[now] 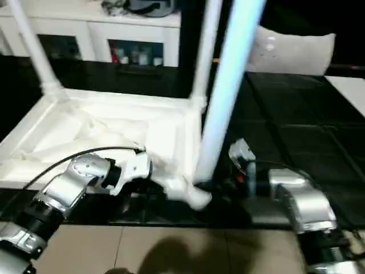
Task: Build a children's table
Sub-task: Rotate leg to tighten
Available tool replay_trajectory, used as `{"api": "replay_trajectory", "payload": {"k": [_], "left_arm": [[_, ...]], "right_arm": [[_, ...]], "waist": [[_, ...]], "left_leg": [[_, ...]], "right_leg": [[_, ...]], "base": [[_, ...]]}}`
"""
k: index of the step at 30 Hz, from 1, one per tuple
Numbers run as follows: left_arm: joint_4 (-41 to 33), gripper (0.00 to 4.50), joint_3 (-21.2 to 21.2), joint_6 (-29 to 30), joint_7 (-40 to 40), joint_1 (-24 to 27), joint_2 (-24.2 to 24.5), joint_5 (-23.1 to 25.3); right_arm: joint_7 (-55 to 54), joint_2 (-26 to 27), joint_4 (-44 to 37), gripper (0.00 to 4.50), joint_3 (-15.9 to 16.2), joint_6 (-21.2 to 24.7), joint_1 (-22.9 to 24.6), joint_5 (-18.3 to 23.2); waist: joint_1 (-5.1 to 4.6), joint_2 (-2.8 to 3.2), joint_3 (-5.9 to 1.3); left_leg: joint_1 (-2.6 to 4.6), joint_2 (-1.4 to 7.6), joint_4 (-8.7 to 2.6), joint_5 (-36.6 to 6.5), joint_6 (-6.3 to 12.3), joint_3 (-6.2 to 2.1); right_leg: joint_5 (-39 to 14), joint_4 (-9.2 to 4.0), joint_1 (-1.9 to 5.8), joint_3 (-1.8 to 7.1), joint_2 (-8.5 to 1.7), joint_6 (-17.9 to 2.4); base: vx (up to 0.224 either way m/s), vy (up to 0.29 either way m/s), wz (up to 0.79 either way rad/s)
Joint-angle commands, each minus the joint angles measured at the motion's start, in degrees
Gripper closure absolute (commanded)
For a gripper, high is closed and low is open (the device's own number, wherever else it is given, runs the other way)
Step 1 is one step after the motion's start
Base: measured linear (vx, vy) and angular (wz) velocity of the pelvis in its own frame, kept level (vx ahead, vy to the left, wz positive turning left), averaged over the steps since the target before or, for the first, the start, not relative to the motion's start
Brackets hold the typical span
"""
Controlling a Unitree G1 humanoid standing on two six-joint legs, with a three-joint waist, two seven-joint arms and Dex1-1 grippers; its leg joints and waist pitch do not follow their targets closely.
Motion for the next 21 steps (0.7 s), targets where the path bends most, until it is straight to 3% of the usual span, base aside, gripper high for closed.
{"api": "replay_trajectory", "payload": {"k": [1,4,7,9,10,11,14,17,21], "left_arm": [[-3.41,4.50,0.47,3.98,6.91,0.06,-5.66,-1.94],[-3.56,4.50,1.32,9.51,14.17,-0.80,-10.15,-0.09],[-3.11,4.50,2.41,13.20,20.28,-1.83,-14.32,1.14],[-3.18,4.50,2.71,14.22,21.77,-2.01,-15.36,1.36],[-3.86,4.50,2.32,15.17,22.78,-1.88,-16.12,1.98],[-4.07,4.50,1.98,15.04,22.80,-1.82,-16.13,2.22],[-4.70,4.50,1.35,14.70,22.46,-1.53,-15.60,2.47],[-5.35,4.50,0.78,14.10,22.02,-1.23,-14.01,3.57],[-4.02,4.50,1.14,11.23,20.03,-1.30,-11.69,3.56]], "right_arm": [[-9.09,4.75,2.80,2.48,0.86,2.17,-1.69,-1.43],[-24.76,11.01,6.65,2.49,-2.32,2.97,-4.71,-4.70],[-31.90,15.27,9.00,2.49,-4.65,1.27,-6.81,-4.45],[-33.43,16.27,9.25,2.49,-5.00,0.75,-7.09,-4.54],[-35.34,17.59,9.62,2.49,-5.53,0.88,-7.32,-4.85],[-35.21,17.95,9.56,1.95,-5.68,0.72,-7.25,-4.64],[-34.82,18.48,8.97,1.75,-6.19,0.24,-6.93,-4.38],[-33.80,17.95,7.97,1.43,-6.18,-0.27,-6.53,-3.85],[-27.97,13.26,7.56,1.12,-6.03,-1.53,-6.28,-3.20]], "waist": [[-0.62,-0.54,-2.75],[-2.50,-0.76,-2.76],[-3.17,-0.71,-2.86],[-3.09,-0.76,-3.00],[-3.06,-0.64,-3.11],[-3.02,-0.65,-3.15],[-2.85,-0.49,-3.30],[-2.04,-0.34,-3.72],[-1.69,-0.31,-3.59]], "left_leg": [[0.37,2.90,-4.47,-18.02,-0.89,-1.72],[0.38,2.69,-4.47,-18.86,-0.93,-1.77],[0.38,2.29,-4.12,-17.60,0.16,-1.52],[0.10,2.29,-4.14,-15.83,0.87,-1.44],[0.01,2.55,-4.27,-14.56,1.31,-1.32],[-0.07,2.56,-4.31,-14.18,1.45,-1.33],[-0.10,2.66,-4.35,-13.15,1.95,-1.29],[-0.42,2.79,-4.10,-8.35,2.68,-1.08],[-0.45,2.68,-4.01,-8.47,3.32,-0.93]], "right_leg": [[-33.01,-6.17,2.30,2.46,-5.33,-4.03],[-32.00,-6.38,2.07,2.38,-5.02,-4.24],[-33.09,-6.79,1.92,2.45,-5.09,-3.66],[-30.91,-6.60,2.11,2.56,-4.95,-3.79],[-26.68,-6.15,2.05,2.87,-4.74,-4.80],[-25.63,-6.00,2.13,2.89,-4.72,-5.07],[-22.33,-5.59,2.33,3.05,-4.74,-6.13],[-12.91,-4.37,2.72,3.24,-4.56,-8.55],[-12.26,-4.42,2.95,3.18,-4.63,-9.12]], "base": [[0.000,0.000,0.00],[0.000,0.000,0.00],[0.000,0.000,0.00],[0.000,0.000,0.00],[0.000,0.000,0.00],[0.000,0.000,0.00],[0.000,0.000,0.00],[0.000,0.000,0.00],[0.000,0.000,0.00]]}}
